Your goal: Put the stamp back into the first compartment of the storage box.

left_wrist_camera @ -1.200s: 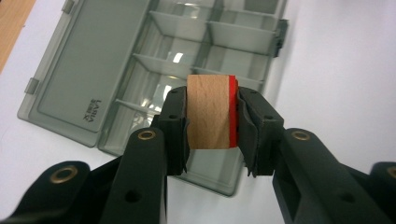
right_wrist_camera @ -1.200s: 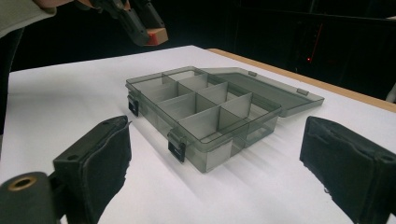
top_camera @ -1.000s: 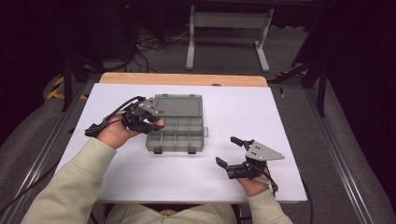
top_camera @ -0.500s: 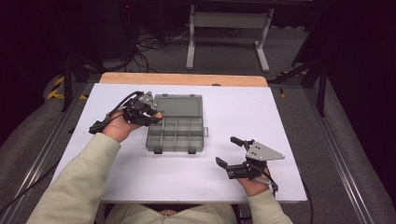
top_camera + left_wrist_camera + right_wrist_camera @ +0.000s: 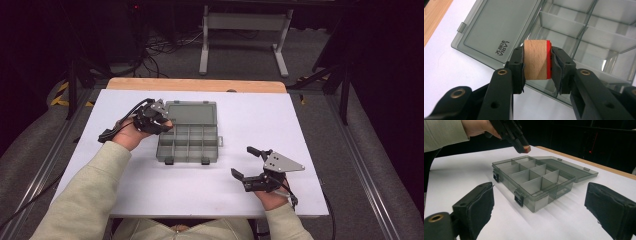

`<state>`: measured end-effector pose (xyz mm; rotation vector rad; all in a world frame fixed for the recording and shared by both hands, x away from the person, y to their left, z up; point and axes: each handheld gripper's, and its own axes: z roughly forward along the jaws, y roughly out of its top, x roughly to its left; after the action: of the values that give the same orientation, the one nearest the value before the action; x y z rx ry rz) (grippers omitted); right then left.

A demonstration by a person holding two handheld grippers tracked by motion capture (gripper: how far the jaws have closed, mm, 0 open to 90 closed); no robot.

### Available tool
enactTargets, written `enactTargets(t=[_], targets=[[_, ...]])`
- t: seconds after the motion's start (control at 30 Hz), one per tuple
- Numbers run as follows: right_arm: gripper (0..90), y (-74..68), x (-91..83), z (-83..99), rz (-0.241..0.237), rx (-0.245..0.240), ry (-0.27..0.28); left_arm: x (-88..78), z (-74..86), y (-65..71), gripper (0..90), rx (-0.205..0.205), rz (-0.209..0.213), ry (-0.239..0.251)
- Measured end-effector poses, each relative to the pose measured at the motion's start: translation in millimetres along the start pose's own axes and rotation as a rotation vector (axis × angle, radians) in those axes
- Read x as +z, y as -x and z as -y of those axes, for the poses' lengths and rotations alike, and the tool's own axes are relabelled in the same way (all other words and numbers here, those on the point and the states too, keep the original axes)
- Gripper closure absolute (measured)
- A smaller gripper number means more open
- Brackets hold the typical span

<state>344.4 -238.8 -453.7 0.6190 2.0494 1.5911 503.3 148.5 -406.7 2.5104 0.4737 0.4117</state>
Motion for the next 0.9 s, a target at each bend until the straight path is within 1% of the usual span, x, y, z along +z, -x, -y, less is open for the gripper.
enactTargets(t=[0.27,0.4,0.53,0.9], targets=[[8.9,0.1,0.3,0.2,-0.002,0.001,-0.001,6.3,4.0,-4.3,65.6,0.010,0.007,-0.011],[9.0,0.2,0.4,0.3,-0.003,0.002,-0.001,8.7,3.9,-4.2,65.6,0.012,0.009,-0.012],[9.0,0.2,0.4,0.3,-0.005,0.003,-0.001,12.3,4.3,-3.7,65.6,0.018,0.020,-0.017],[9.1,0.4,0.8,0.6,-0.007,0.005,-0.005,20.5,11.2,-6.3,65.6,0.002,0.040,-0.039]])
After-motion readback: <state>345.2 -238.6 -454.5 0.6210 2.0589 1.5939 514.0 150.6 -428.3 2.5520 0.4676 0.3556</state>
